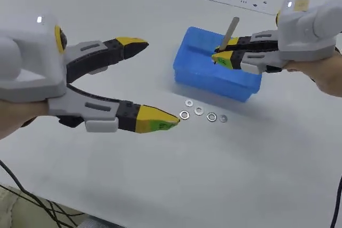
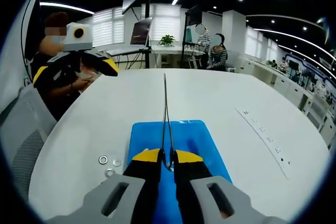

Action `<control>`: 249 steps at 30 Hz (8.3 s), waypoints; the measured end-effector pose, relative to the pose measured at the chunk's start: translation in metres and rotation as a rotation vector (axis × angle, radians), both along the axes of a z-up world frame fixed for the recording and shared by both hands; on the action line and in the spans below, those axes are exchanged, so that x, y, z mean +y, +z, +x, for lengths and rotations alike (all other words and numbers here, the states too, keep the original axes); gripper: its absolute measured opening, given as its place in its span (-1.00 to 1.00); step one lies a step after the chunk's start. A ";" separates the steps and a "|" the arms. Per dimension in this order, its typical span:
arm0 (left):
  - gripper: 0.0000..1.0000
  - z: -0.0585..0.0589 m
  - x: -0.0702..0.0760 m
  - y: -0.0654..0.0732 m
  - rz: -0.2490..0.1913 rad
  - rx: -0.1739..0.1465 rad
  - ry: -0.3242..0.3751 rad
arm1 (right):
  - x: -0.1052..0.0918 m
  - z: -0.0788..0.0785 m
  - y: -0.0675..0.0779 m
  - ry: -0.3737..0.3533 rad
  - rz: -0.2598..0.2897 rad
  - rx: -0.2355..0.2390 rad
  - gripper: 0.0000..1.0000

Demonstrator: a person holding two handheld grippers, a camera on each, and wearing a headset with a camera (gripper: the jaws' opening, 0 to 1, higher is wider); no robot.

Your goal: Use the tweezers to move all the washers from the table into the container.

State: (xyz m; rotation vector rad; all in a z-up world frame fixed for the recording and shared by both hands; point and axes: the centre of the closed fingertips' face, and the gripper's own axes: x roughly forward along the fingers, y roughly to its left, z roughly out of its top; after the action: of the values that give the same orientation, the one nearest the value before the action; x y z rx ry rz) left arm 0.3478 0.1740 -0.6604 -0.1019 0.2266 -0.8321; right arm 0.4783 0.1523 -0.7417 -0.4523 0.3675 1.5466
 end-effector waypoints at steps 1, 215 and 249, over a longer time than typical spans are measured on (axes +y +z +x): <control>0.99 0.001 0.000 -0.001 0.006 0.005 0.003 | 0.001 0.000 -0.002 0.008 -0.003 0.000 -0.80; -0.90 0.009 -0.037 -0.029 0.096 -0.074 -0.193 | 0.001 -0.124 -0.031 0.063 -0.086 0.132 -0.11; -0.88 0.011 -0.037 -0.037 0.097 -0.029 -0.194 | 0.012 -0.126 -0.040 0.299 -0.156 -0.029 -0.79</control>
State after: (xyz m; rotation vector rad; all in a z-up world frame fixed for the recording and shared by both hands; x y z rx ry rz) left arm 0.3589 0.1373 -0.6974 0.0234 0.2518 -1.0134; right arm 0.3526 0.1644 -0.7813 -0.6740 0.4134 1.8063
